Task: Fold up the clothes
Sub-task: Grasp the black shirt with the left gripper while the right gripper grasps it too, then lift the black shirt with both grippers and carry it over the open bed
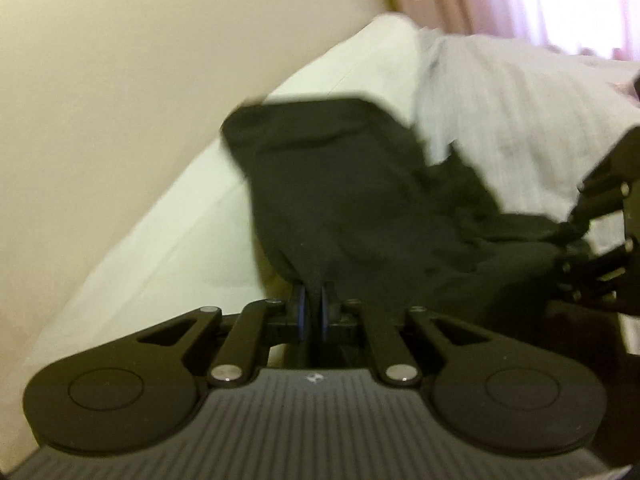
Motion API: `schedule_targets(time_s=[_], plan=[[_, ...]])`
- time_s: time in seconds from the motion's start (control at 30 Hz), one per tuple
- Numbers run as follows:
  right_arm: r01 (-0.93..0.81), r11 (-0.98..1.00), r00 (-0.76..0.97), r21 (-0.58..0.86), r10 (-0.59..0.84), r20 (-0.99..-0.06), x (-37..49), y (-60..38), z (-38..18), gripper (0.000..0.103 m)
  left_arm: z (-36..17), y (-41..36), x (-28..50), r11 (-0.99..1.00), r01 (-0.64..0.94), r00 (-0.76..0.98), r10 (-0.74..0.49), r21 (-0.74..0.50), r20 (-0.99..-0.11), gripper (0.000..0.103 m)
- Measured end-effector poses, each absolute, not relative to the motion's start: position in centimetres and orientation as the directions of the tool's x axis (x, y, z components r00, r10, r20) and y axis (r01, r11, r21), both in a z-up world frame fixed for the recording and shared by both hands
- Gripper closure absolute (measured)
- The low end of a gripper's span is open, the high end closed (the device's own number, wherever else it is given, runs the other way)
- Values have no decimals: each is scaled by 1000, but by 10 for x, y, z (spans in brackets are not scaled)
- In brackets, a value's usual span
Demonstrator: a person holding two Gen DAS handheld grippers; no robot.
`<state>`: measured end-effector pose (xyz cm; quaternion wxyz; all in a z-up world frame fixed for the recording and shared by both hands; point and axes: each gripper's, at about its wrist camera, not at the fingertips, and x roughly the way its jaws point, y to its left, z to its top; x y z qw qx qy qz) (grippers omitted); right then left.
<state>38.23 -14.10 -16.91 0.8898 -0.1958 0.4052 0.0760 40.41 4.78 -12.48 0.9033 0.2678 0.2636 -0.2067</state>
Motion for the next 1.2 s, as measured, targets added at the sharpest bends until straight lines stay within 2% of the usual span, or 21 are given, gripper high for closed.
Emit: schedule_targets(time_s=[0.2,0.33,0.47,0.63,0.67,0.7,0.73,0.77,0.8,0.9,1.0,1.07,1.2], plan=[[-54,963,742,-262,-137,-656,274,-205,-93,91,-55,10,325,691,636,747,-440,342,-498,99],[114,959,740,-258,-256,-622,161,-246,-60,91,-7,-30,249,610,732,676,-590,305,-442,99],[307,919,656,-248,-393,-645,30,-281,-51,91,23,-74,145,464,847,531,-736,259,-419,99],[546,795,444,-265,-543,-713,-137,-311,-68,90,20,-134,-8,178,972,230,-856,153,-463,98],[578,769,392,-273,-554,-734,-163,-315,-76,87,12,-146,-33,103,989,145,-849,111,-508,97],[609,739,330,-287,-566,-756,-189,-318,-85,73,3,-157,-58,28,997,60,-833,65,-549,93],[640,702,263,-312,-582,-769,-216,-322,-93,63,-6,-169,-83,-44,999,-27,-810,16,-585,86],[663,672,218,-329,-594,-774,-237,-324,-98,36,-14,-181,-108,-115,993,-113,-780,-36,-616,79],[684,653,198,-325,-596,-778,-254,-325,-100,26,-23,-192,-133,-181,980,-195,-742,-89,-641,70],[728,615,165,-303,-586,-794,-294,-321,-106,26,-43,-190,-159,-229,972,-200,-685,-54,-700,65],[719,653,228,-238,-545,-807,-298,-291,-98,26,-62,-174,-155,-212,977,-136,-637,2,-759,58],[665,721,298,-193,-494,-817,-273,-271,-105,26,-77,-162,-135,-171,984,-68,-601,45,-797,57],[455,883,415,-112,-322,-851,-214,-231,-154,27,-98,-137,-90,-81,986,80,-545,147,-835,48]])
